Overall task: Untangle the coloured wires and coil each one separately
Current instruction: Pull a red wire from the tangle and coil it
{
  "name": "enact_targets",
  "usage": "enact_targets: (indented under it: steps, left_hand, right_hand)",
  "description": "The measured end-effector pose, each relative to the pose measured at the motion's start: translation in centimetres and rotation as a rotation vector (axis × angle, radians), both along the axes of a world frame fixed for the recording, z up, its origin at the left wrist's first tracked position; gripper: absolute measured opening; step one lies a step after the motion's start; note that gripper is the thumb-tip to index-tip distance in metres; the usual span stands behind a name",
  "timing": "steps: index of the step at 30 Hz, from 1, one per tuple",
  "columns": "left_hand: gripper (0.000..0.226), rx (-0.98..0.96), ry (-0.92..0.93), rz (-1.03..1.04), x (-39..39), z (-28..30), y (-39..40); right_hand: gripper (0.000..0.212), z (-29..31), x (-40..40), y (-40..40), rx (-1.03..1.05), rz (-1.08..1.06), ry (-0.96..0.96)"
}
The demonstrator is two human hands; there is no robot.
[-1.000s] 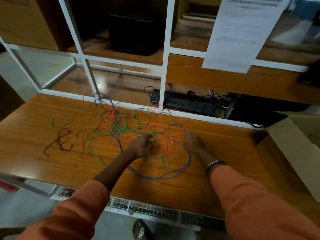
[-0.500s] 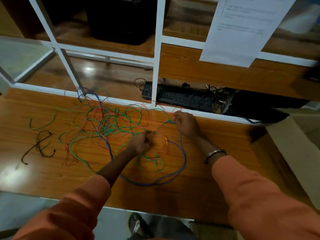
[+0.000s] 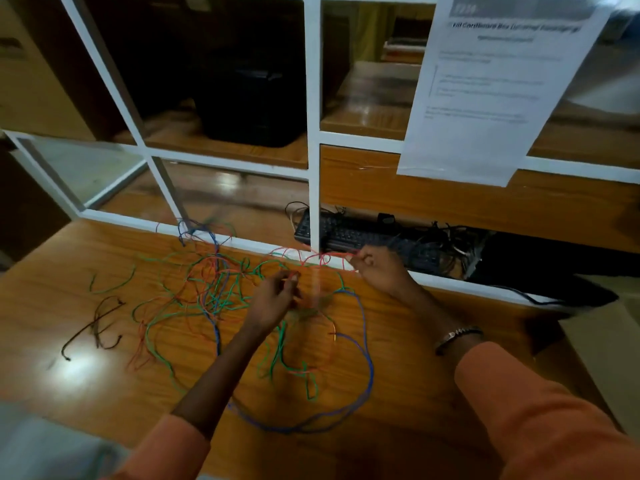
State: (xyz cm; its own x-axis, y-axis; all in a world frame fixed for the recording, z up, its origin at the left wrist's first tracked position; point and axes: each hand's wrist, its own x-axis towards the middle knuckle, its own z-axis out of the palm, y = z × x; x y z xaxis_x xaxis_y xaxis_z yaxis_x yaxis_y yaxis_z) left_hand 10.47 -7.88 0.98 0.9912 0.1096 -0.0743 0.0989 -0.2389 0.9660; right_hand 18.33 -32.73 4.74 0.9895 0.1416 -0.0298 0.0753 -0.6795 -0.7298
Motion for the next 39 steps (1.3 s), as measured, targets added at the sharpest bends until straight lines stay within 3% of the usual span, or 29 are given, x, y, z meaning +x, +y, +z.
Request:
enact_targets:
  steps: [6,11,14,18,23,28,31,36,39]
  left_hand:
    - [0.036,-0.332,-0.016,0.378,-1.1,2.3,-0.3]
    - [0.04,-0.255,-0.057,0.632,-3.4,1.9,2.5]
    - [0.036,-0.257,-0.058,0.72,-4.9,1.7,3.8]
    - [0.035,-0.269,-0.015,0.588,-6.1,1.0,4.0]
    - [0.038,-0.347,-0.073,0.492,-5.1,2.5,2.9]
    - [0.037,-0.393,-0.158,0.375,-2.5,5.0,2.5]
    - [0.03,-0.374,-0.154,0.314,-1.4,4.6,2.6]
    - [0.021,-0.389,-0.016,0.251,-1.2,1.4,2.7]
    - [0.022,-0.393,0.015,0.238,-1.9,0.8,2.3]
  right_hand:
    - [0.068,0.9,-0.7,-0.3,0.142,-0.038,-0.226]
    - [0.068,-1.1,0.1,-3.9,-0.038,-0.257,-0.195]
    - [0.061,-3.7,0.3,-5.7,0.034,-0.377,-0.077]
    - [0.058,-5.6,1.0,-5.4,0.078,-0.23,0.132]
    - [0.055,-3.3,-0.8,-2.7,0.086,0.047,0.383]
    - [0.02,-2.4,-1.5,-0.9,0.235,-0.011,0.268]
    - [0.035,-3.2,-2.2,0.2,0.221,-0.114,0.146]
    - [0.027,-5.8,-5.2,2.3,0.097,0.284,0.334]
    - [0.018,-7.8,-5.9,3.8,0.125,0.224,0.225]
